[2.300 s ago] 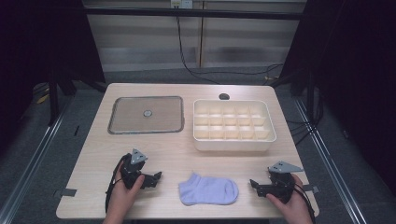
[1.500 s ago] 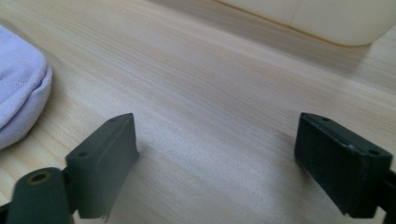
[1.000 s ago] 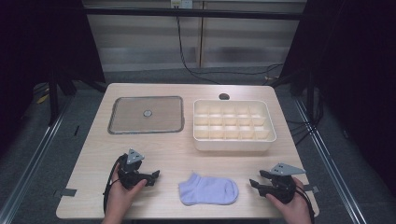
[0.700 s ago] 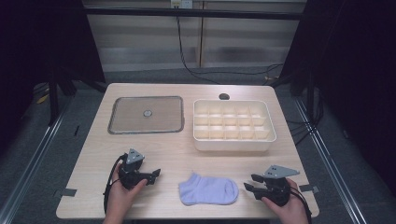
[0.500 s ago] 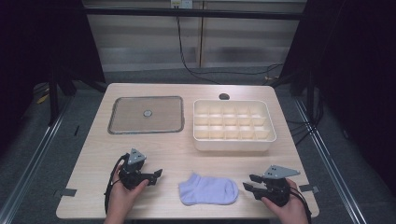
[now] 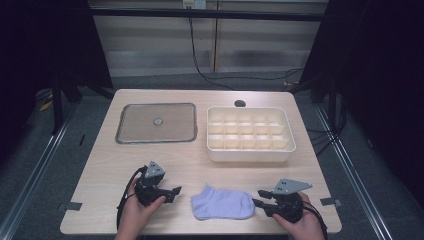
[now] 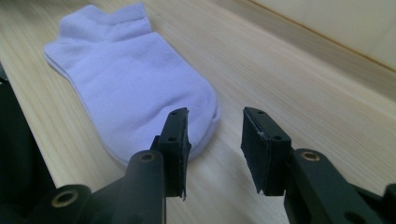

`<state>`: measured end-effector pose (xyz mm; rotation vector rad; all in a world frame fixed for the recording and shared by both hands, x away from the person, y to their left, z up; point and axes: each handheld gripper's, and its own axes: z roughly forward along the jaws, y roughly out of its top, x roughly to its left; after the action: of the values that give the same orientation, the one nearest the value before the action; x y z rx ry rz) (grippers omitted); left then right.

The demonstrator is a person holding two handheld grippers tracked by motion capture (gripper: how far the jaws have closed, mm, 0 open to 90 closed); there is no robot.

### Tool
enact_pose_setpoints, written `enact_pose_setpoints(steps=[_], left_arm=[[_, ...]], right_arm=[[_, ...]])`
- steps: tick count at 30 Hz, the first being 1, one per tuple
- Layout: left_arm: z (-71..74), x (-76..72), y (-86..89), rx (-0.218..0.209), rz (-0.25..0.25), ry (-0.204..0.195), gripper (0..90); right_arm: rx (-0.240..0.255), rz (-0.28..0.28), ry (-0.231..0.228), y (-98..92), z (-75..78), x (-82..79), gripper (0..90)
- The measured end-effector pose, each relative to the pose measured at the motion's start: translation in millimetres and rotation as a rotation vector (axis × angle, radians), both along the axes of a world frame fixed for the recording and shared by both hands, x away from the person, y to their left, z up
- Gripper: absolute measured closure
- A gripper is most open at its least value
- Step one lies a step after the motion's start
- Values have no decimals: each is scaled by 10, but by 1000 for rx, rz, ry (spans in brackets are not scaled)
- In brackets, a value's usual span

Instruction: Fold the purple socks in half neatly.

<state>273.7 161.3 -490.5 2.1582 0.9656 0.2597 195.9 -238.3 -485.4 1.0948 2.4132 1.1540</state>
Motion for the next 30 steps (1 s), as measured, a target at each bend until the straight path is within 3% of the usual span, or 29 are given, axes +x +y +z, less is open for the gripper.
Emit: enact_pose_setpoints(steps=[3,6,11,20,26,30], left_arm=[[25,-10,-27,-19,-6,2,194],[41,-31,-78,-33,-22,12,195],[34,-61,-186,-28,-74,26,198],[35,-114,-352,-71,-147,104,223],[-1,-130,-489,-49,-178,127,292],[9,-142,-543,-29,-190,102,372]], right_arm=[[29,0,9,36,1,12,609],[-3,12,5,82,-19,20,609],[-6,21,26,103,-70,33,605],[-28,23,26,126,-83,26,602],[-39,29,24,135,-91,22,598],[-43,29,24,137,-93,16,598]])
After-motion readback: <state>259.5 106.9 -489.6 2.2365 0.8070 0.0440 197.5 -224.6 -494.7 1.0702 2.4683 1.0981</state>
